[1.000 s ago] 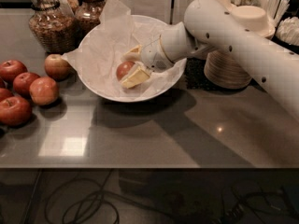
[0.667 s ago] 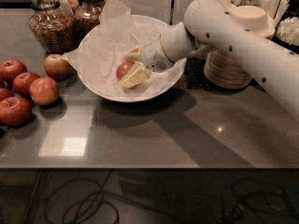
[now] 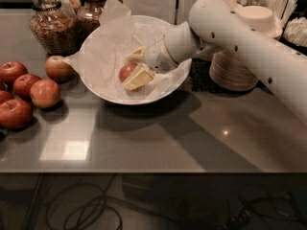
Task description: Pick apple from white bowl
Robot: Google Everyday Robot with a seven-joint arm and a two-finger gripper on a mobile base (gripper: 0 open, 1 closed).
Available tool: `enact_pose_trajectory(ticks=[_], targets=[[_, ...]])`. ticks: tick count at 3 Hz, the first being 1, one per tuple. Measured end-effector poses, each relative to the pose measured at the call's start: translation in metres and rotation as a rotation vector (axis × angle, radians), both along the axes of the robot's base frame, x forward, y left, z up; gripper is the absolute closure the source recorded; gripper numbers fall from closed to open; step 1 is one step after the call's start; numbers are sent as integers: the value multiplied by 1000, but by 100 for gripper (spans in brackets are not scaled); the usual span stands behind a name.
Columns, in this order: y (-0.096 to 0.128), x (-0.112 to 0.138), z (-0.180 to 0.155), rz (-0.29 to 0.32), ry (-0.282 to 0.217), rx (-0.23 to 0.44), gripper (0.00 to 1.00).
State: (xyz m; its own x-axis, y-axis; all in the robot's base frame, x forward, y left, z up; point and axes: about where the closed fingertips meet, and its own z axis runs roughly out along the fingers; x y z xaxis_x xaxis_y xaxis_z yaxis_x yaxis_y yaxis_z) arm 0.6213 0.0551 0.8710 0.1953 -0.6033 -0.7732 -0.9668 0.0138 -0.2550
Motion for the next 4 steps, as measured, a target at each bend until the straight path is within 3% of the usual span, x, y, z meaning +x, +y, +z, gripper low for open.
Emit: enact_pose_trajectory(ticks=[1,3,4], targets=[[2,0,36,26,-42,44,100],[-1,1,120,63,-172,126,100],[-1,1,122,63,-174,128,100]])
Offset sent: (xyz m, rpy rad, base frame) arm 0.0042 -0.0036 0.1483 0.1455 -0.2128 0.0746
